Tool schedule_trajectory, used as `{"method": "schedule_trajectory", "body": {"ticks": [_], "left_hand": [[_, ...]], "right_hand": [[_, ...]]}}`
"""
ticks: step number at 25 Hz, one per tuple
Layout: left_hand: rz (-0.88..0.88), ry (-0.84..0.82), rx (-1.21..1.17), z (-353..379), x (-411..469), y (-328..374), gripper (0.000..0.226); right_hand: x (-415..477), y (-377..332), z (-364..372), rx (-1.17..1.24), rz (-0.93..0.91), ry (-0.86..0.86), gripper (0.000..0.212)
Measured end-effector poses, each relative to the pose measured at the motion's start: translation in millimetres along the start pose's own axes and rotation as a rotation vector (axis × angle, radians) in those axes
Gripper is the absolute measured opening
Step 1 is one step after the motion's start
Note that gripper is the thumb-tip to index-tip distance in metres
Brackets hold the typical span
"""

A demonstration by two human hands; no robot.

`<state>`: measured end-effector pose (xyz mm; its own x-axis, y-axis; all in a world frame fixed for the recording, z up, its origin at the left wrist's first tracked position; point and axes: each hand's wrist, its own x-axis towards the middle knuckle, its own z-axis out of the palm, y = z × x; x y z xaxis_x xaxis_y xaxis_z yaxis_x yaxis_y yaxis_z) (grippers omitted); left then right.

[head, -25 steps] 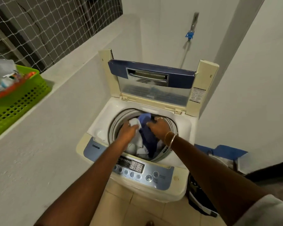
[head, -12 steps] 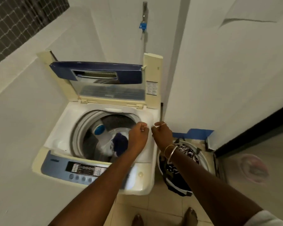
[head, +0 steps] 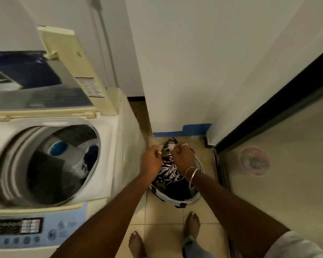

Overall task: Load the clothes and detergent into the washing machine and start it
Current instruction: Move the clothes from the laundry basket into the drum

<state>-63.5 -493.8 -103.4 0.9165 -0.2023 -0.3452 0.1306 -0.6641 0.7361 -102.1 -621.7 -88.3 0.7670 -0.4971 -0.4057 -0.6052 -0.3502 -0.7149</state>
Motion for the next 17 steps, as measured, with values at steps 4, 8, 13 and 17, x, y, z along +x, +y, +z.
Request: {"method": "schedule_trajectory", "body": {"ticks": [4, 8, 13, 17], "left_hand": [[-0.053, -0.034, 0.098, 61, 40, -61, 0.021], [0.045, -0.2, 0.211, 126, 79, -146, 0.037], [0.099, -0.245, 0.496, 170, 128, -193, 0.092], [0.007, -0.326, 0.667, 192, 154, -231, 0.112]], "right_hand": [[58, 76, 20, -0.115, 0.085, -0.109, 0.023], [104, 148, 62, -0.201, 0.082, -0.212, 0.039], [158, 212, 131, -0.365, 0.04, -0.342, 0.116], [183, 235, 174, -0.469, 0.048, -0.334, 0.114]]}}
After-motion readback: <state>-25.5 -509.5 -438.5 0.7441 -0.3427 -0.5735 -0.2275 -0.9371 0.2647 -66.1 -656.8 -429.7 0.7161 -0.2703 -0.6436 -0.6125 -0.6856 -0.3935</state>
